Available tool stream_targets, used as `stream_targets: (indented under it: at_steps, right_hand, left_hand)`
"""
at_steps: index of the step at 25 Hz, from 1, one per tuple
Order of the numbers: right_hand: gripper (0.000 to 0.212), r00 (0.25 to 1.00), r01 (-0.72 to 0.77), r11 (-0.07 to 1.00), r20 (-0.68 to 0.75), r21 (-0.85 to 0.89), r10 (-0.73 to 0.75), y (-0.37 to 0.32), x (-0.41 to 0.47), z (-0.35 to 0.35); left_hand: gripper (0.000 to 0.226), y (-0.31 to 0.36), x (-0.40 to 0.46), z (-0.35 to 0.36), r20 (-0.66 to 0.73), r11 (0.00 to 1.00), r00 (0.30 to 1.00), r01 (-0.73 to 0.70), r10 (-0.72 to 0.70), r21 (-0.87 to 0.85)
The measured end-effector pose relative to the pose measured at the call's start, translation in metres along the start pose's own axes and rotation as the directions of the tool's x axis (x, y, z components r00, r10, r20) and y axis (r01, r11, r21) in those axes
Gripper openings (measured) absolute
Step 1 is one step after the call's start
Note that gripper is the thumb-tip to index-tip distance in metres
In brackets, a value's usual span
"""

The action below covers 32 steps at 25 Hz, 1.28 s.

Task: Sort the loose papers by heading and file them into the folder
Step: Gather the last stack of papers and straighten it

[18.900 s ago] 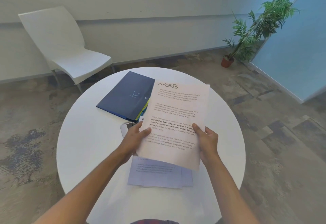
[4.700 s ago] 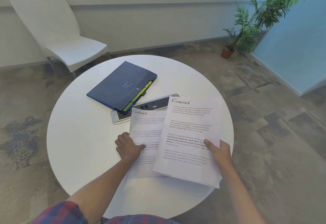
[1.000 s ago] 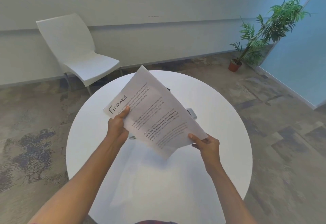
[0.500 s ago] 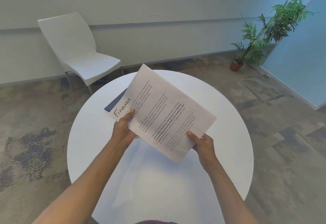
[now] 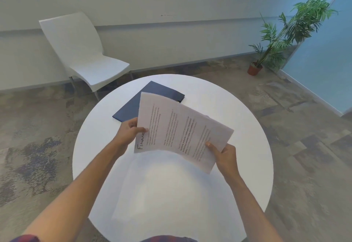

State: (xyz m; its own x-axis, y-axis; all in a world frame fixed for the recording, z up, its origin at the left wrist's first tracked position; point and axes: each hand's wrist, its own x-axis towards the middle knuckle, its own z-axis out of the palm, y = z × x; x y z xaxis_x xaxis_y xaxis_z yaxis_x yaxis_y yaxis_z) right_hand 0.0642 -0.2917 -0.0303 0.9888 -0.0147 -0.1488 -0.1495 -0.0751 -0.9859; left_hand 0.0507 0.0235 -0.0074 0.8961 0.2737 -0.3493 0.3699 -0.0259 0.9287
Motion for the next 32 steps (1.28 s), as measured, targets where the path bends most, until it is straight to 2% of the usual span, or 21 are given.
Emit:
stream_targets:
  at_steps: [2, 5, 10, 16, 18, 20, 22, 23, 25, 27, 28, 30, 32]
  right_hand:
    - [0.013, 1.0, -0.018, 0.999, -0.026, -0.035, 0.017, 0.01, -0.006, 0.007]
    - [0.013, 0.991, -0.074, 0.997, -0.115, -0.037, 0.069, 0.03, -0.017, 0.014]
    - [0.017, 0.982, -0.145, 0.986, -0.137, -0.087, 0.133, 0.051, -0.03, 0.015]
    - [0.009, 0.981, -0.145, 0.984, -0.147, -0.105, 0.129, 0.049, -0.029, 0.013]
    - [0.003, 0.985, -0.123, 0.988, -0.13, -0.095, 0.11, 0.042, -0.027, 0.01]
    - [0.007, 0.992, -0.06, 0.998, -0.109, -0.026, 0.057, 0.025, -0.024, 0.006]
    - [0.015, 0.989, 0.033, 0.999, -0.142, 0.017, -0.03, 0.004, -0.018, 0.002]
    - [0.019, 0.981, 0.083, 0.996, -0.172, -0.022, -0.086, -0.007, -0.015, -0.001]
    - [0.028, 0.961, 0.183, 0.967, -0.177, -0.179, -0.214, -0.026, -0.008, -0.006]
    - [0.039, 0.954, 0.252, 0.892, -0.057, -0.375, -0.294, -0.04, 0.0, -0.008]
    - [0.044, 0.958, 0.27, 0.849, 0.034, -0.455, -0.286, -0.045, 0.003, -0.007]
    - [0.048, 0.956, 0.29, 0.779, 0.206, -0.557, -0.208, -0.051, 0.008, 0.001]
    - [0.037, 0.94, 0.301, 0.764, 0.314, -0.571, -0.135, -0.054, 0.013, 0.009]
  left_hand:
    - [0.022, -0.015, -0.003, 0.007, -0.026, 0.996, 0.999, 0.029, -0.031, -0.078]
    - [0.017, -0.043, -0.017, 0.021, -0.14, 0.985, 0.989, 0.019, -0.044, -0.17]
    - [0.028, -0.077, -0.041, 0.039, -0.158, 0.981, 0.982, 0.078, -0.107, -0.178]
    - [0.016, -0.074, -0.037, 0.04, -0.166, 0.986, 0.981, 0.076, -0.1, -0.145]
    - [0.012, -0.068, -0.033, 0.037, -0.195, 0.991, 0.978, 0.043, -0.068, -0.127]
    - [0.008, -0.053, -0.03, 0.032, -0.212, 0.998, 0.977, -0.019, 0.006, -0.06]
    - [0.022, -0.036, -0.026, 0.026, -0.209, 0.989, 0.969, -0.117, 0.133, 0.085]
    - [0.029, -0.027, -0.024, 0.023, -0.195, 0.971, 0.96, -0.169, 0.201, 0.169]
    - [0.028, -0.011, -0.02, 0.019, -0.131, 0.919, 0.944, -0.252, 0.303, 0.303]
    - [0.027, 0.006, -0.017, 0.018, -0.044, 0.854, 0.926, -0.327, 0.375, 0.405]
    - [0.03, 0.015, -0.019, 0.019, 0.003, 0.825, 0.92, -0.352, 0.391, 0.443]
    - [0.032, 0.032, -0.023, 0.024, 0.099, 0.768, 0.909, -0.397, 0.405, 0.503]
    - [0.03, 0.045, -0.026, 0.029, 0.178, 0.741, 0.899, -0.432, 0.401, 0.514]
